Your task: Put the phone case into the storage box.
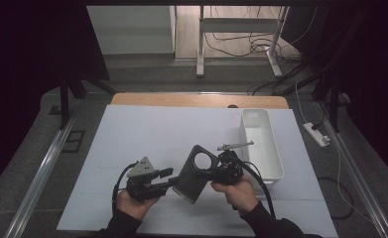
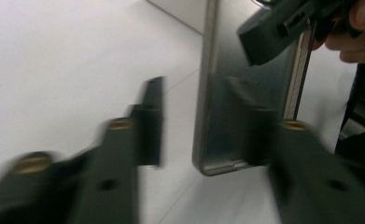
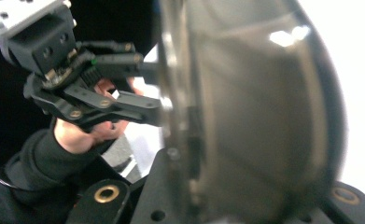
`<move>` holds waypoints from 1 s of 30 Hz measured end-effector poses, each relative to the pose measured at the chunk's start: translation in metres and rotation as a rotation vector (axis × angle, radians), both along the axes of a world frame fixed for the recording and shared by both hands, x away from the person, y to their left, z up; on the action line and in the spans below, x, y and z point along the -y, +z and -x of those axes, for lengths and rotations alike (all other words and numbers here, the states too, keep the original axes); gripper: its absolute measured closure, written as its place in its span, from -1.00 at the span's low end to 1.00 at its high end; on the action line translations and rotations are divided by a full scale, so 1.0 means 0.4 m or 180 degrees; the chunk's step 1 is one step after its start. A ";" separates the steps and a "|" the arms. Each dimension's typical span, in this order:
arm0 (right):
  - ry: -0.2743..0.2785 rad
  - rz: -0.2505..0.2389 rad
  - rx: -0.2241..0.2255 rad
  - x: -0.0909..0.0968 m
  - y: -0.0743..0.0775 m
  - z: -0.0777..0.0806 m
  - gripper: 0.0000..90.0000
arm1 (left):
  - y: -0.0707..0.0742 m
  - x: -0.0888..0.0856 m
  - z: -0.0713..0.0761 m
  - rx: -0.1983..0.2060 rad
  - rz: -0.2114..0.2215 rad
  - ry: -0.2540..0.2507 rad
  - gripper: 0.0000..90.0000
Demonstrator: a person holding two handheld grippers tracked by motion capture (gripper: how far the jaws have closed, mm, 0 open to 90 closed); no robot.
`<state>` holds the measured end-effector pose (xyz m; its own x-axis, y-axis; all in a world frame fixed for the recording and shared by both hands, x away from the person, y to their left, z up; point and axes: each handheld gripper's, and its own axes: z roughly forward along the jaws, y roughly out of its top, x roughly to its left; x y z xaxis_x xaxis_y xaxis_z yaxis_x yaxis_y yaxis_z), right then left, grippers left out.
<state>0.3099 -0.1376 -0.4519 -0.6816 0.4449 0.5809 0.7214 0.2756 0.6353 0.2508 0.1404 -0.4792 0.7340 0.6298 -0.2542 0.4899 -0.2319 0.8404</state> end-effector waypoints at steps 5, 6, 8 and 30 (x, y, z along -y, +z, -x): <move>0.0089 0.0124 0.0224 0.004 0.007 0.007 0.90 | -0.010 -0.019 -0.014 -0.0093 0.0102 -0.0083 -0.44; 0.0109 0.0135 0.0246 0.005 0.009 0.007 0.90 | -0.011 -0.021 -0.017 -0.0127 0.0097 -0.0121 -0.50; 0.0171 0.0181 0.0319 0.004 0.010 0.010 0.90 | -0.016 -0.022 -0.021 -0.0187 0.0134 -0.0202 -0.67; 0.0628 0.0382 0.0694 -0.007 0.025 0.033 0.89 | -0.044 0.013 -0.027 -0.0210 0.0107 -0.0762 -1.00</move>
